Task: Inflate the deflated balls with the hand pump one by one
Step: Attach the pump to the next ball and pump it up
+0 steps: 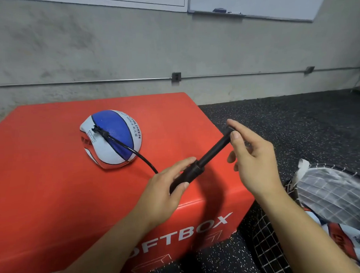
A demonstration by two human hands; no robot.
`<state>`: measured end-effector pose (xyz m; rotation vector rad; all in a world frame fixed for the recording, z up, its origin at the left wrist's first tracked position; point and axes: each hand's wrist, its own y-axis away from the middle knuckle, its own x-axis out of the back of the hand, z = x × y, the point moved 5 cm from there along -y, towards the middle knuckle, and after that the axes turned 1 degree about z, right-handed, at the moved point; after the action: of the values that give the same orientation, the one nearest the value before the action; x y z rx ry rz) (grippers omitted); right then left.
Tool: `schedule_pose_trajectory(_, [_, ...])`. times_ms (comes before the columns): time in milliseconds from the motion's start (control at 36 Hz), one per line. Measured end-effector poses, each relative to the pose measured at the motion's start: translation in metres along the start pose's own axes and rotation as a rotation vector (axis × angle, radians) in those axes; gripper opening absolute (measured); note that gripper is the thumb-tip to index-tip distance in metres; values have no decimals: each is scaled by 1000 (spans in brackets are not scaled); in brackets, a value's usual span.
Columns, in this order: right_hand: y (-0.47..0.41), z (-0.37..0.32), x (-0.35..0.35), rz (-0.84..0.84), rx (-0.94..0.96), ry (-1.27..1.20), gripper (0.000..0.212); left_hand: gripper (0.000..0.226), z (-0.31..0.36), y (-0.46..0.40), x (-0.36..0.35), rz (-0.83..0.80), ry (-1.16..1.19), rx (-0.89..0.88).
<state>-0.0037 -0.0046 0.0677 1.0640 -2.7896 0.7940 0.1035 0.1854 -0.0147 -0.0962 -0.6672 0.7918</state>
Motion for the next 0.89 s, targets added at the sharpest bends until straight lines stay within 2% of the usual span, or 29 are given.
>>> schedule_pose_trajectory(444, [27, 23, -71, -178, 82, 75, 33, 64, -9, 0, 14, 100, 63, 17])
schedule_pose_trajectory(889, [16, 15, -53, -227, 99, 81, 34, 61, -1, -1, 13, 77, 75, 22])
